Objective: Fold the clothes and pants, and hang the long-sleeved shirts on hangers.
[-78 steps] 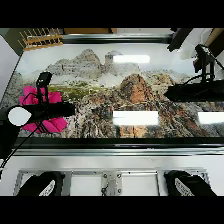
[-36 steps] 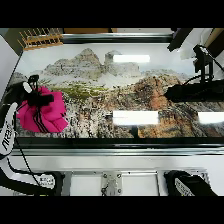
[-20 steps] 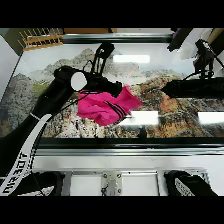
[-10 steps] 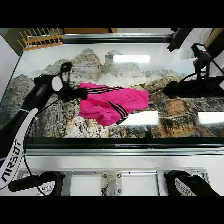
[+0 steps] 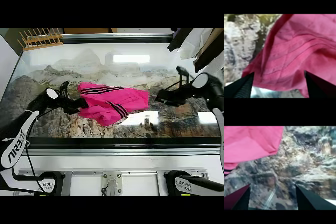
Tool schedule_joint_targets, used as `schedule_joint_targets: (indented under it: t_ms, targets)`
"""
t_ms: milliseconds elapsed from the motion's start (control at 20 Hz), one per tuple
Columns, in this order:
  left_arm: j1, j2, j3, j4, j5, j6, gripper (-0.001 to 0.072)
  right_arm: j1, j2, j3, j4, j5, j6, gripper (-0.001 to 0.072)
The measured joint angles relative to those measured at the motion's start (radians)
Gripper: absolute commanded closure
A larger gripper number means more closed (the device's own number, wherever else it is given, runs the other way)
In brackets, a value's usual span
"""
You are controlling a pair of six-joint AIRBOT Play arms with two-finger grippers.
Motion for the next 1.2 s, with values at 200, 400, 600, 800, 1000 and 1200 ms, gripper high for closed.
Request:
schedule_joint_targets:
  t_ms: [200, 400, 600, 800, 1000, 1200]
  targets:
    - [0.012, -0.027, -0.005, -0.048, 0.01, 0.036, 0.0598, -0.016, -0.127, -0.063, 0.122, -0.095, 0.014, 0.0118]
    - [0.02, -0.035, -0.006, -0.066, 0.018, 0.047, 0.0594, 0.015, -0.225, -0.084, 0.28, -0.207, -0.024, 0.0118]
    - [0.023, -0.033, -0.006, -0.071, 0.019, 0.051, 0.0696, 0.068, -0.283, -0.089, 0.438, -0.317, -0.089, 0.0595]
    - [0.048, 0.055, 0.015, -0.067, 0.018, 0.054, 0.0697, 0.08, -0.277, -0.053, 0.503, -0.349, -0.149, 0.0708]
    - [0.108, 0.253, 0.177, -0.065, -0.029, 0.055, 0.0696, 0.047, -0.157, 0.11, 0.52, -0.266, -0.211, 0.0708]
    - [0.098, 0.483, 0.323, -0.065, -0.108, 0.063, 0.0696, 0.034, 0.029, 0.265, 0.512, -0.162, -0.237, 0.0708]
